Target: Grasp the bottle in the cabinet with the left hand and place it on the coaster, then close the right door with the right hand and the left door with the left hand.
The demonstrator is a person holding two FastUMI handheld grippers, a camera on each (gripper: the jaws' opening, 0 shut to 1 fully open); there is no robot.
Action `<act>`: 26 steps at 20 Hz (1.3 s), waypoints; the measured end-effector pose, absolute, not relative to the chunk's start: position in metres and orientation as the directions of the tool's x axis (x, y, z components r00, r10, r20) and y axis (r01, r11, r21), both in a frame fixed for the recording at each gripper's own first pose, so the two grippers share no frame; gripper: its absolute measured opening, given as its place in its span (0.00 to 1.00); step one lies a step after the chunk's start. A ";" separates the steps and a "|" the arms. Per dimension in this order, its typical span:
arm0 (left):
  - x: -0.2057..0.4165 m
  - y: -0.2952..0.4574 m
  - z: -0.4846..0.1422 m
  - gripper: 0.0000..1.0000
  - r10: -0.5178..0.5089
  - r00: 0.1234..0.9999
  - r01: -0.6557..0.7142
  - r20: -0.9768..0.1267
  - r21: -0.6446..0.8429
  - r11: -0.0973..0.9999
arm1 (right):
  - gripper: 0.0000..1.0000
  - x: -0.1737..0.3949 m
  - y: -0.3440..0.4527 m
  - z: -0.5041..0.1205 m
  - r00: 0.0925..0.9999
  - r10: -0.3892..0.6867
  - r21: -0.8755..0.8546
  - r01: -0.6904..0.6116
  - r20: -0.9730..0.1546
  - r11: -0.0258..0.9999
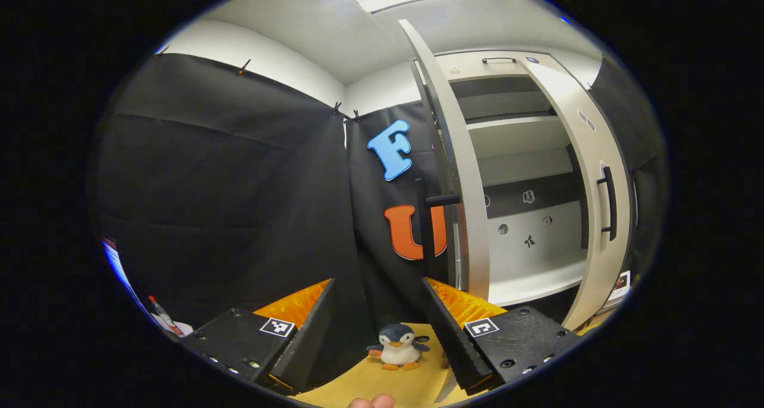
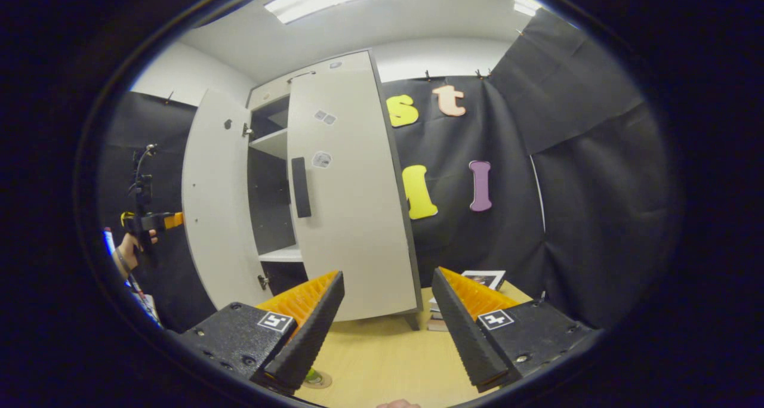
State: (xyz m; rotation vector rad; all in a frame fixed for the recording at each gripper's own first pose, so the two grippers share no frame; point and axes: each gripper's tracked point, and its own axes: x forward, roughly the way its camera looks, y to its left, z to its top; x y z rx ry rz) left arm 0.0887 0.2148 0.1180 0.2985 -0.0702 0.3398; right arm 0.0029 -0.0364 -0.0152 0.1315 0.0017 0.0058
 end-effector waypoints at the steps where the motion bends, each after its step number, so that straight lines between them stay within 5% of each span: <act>1: 0.087 0.215 0.117 0.88 0.305 0.945 -0.326 0.118 0.285 0.901 | 0.97 0.002 -0.038 -0.014 1.000 0.006 0.131 -0.006 -0.001 0.991; 14: 0.112 0.239 0.113 0.88 0.181 0.983 -0.183 0.025 0.176 0.967 | 0.97 -0.006 -0.046 -0.008 1.000 -0.004 0.111 0.003 0.009 0.994; 16: 0.114 0.229 0.111 0.88 0.142 0.990 -0.140 -0.002 0.147 0.979 | 0.97 -0.007 -0.050 -0.008 1.000 -0.014 0.119 0.013 0.008 0.993; 18: 0.114 0.214 0.111 0.99 0.111 0.994 -0.108 -0.012 0.148 0.983 | 0.97 -0.008 -0.051 -0.008 1.000 -0.027 0.128 0.026 0.013 0.991; 19: 0.113 0.204 0.111 0.90 0.096 0.995 -0.093 -0.012 0.157 0.983 | 0.97 -0.008 -0.051 -0.009 0.999 -0.031 0.131 0.029 0.013 0.991; 26: 0.122 0.117 0.097 0.91 -0.072 0.997 0.077 -0.042 0.128 0.989 | 0.97 -0.011 -0.057 -0.008 0.998 -0.061 0.129 0.058 0.016 0.990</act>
